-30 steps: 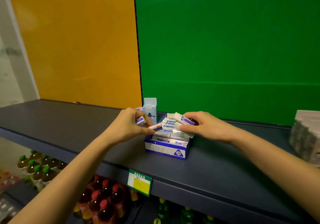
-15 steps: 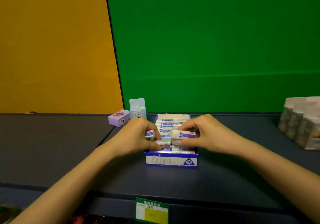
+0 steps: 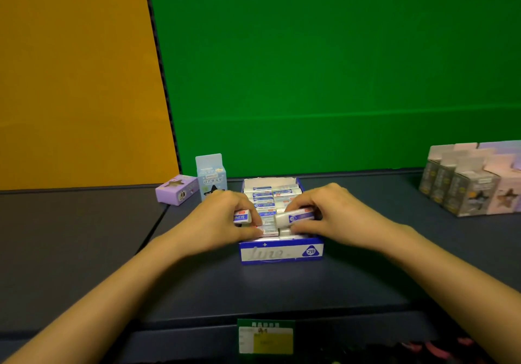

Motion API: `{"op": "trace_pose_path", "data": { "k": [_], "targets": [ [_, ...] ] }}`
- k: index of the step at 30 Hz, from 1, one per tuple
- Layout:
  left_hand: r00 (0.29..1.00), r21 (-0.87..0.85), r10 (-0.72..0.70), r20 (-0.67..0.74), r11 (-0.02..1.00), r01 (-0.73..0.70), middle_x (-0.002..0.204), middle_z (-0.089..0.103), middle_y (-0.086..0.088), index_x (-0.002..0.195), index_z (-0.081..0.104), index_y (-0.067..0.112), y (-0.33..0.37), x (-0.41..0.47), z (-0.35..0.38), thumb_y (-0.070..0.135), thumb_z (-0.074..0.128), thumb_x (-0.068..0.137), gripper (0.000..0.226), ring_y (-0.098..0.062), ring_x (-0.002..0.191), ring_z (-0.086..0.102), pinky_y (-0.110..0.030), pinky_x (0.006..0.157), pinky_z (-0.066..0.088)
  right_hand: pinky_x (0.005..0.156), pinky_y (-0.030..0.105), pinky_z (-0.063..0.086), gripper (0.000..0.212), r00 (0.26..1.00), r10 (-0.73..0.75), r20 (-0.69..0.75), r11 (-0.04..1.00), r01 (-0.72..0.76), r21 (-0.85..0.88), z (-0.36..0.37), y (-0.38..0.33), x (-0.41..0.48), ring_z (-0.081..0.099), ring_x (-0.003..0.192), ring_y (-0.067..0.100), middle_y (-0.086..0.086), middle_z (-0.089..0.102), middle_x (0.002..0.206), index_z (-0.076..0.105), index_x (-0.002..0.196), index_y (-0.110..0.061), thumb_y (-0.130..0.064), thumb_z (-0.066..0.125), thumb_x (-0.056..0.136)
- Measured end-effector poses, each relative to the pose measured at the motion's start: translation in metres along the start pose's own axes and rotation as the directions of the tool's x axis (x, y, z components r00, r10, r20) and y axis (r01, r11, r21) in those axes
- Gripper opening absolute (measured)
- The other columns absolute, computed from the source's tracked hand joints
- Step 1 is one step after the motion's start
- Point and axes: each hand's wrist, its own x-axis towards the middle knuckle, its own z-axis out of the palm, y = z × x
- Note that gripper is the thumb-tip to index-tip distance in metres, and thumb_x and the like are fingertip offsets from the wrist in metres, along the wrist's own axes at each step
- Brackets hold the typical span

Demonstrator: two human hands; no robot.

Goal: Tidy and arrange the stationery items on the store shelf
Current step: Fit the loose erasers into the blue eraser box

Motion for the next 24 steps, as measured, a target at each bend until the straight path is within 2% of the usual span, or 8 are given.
{"op": "trace_pose_path", "data": {
  "k": [4, 7, 9, 13, 15, 17, 21, 24],
  "targets": [
    [0.999, -0.040, -0.021, -0.047, 0.999, 0.020, 0.091, 0.057, 0.012, 0.094, 0.057, 0.019, 0.002, -0.005, -0.005, 0.025, 0.058, 0.086, 0.009, -0.004, 0.083, 0.056, -0.013, 0.066, 0.045, 0.074, 0.026, 0.038, 0.025, 1.000, -0.023, -0.009, 1.000, 0.023, -0.008, -0.010, 0.000, -0.004, 0.052, 0.084, 0.010, -0.008, 0.060, 0.097, 0.060, 0.103, -0.017, -0.036, 0.052, 0.090],
    [0.999, -0.153, -0.043, 0.028, 0.987, 0.047, 0.086, 0.051, 0.015, 0.097, 0.047, 0.014, 0.008, -0.011, -0.010, 0.024, 0.035, 0.097, 0.016, 0.007, 0.080, 0.050, -0.007, 0.067, 0.040, 0.084, 0.023, 0.036, 0.033, 0.994, -0.049, 0.099, 0.999, 0.049, -0.005, -0.014, -0.003, -0.009, 0.048, 0.094, 0.010, -0.005, 0.051, 0.101, 0.053, 0.112, -0.013, -0.037, 0.037, 0.095],
    [0.996, -0.159, -0.012, 0.088, 0.987, 0.026, 0.083, 0.048, 0.015, 0.100, 0.044, 0.015, 0.011, -0.013, -0.012, 0.026, 0.030, 0.098, 0.018, 0.014, 0.075, 0.047, -0.006, 0.067, 0.040, 0.090, 0.021, 0.034, 0.033, 0.987, -0.078, 0.138, 0.996, 0.082, -0.019, -0.015, -0.004, -0.012, 0.045, 0.096, 0.006, -0.009, 0.047, 0.100, 0.054, 0.117, -0.017, -0.034, 0.035, 0.097],
    [0.987, -0.090, 0.058, 0.150, 0.995, -0.045, 0.099, 0.053, 0.016, 0.107, 0.049, 0.021, 0.010, -0.011, -0.012, 0.031, 0.041, 0.094, 0.018, 0.004, 0.087, 0.051, -0.013, 0.074, 0.043, 0.098, 0.030, 0.035, 0.033, 0.982, -0.081, 0.170, 0.991, 0.097, -0.087, -0.015, -0.002, -0.014, 0.044, 0.102, 0.007, -0.013, 0.057, 0.107, 0.056, 0.123, -0.031, -0.038, 0.044, 0.093],
    [0.988, -0.080, 0.077, 0.132, 0.995, -0.067, 0.105, 0.060, 0.011, 0.106, 0.057, 0.023, 0.010, -0.008, -0.012, 0.030, 0.053, 0.090, 0.018, -0.003, 0.094, 0.056, -0.017, 0.080, 0.049, 0.099, 0.028, 0.033, 0.034, 0.979, -0.084, 0.185, 0.990, 0.103, -0.095, -0.014, -0.002, -0.014, 0.045, 0.106, 0.008, -0.013, 0.061, 0.117, 0.056, 0.124, -0.032, -0.037, 0.050, 0.091],
    [0.994, -0.080, 0.065, 0.093, 0.995, -0.058, 0.100, 0.067, 0.010, 0.100, 0.065, 0.022, 0.011, -0.006, -0.011, 0.029, 0.062, 0.084, 0.018, -0.006, 0.093, 0.061, -0.021, 0.081, 0.052, 0.093, 0.022, 0.033, 0.034, 0.978, -0.090, 0.187, 0.991, 0.107, -0.078, -0.015, -0.002, -0.011, 0.046, 0.105, 0.006, -0.015, 0.061, 0.119, 0.058, 0.122, -0.034, -0.036, 0.055, 0.088],
    [0.999, -0.062, 0.034, -0.011, 0.997, -0.034, 0.091, 0.072, 0.005, 0.094, 0.074, 0.016, 0.013, -0.003, -0.008, 0.028, 0.072, 0.075, 0.022, -0.008, 0.082, 0.063, -0.012, 0.066, 0.047, 0.070, 0.003, 0.035, 0.032, 0.981, -0.075, 0.180, 0.996, 0.083, -0.037, -0.020, -0.002, -0.004, 0.047, 0.074, -0.010, -0.022, 0.058, 0.096, 0.065, 0.114, -0.031, -0.030, 0.065, 0.082],
    [0.999, -0.077, 0.038, -0.017, 0.996, -0.040, 0.083, 0.067, 0.005, 0.093, 0.075, 0.012, 0.016, -0.002, -0.006, 0.026, 0.074, 0.072, 0.025, -0.007, 0.075, 0.061, -0.007, 0.062, 0.047, 0.066, 0.006, 0.043, 0.027, 0.975, -0.057, 0.215, 0.996, 0.042, 0.074, -0.022, 0.001, 0.002, 0.054, 0.065, -0.006, -0.022, 0.062, 0.079, 0.070, 0.103, -0.022, -0.020, 0.072, 0.076]
  ]
}}
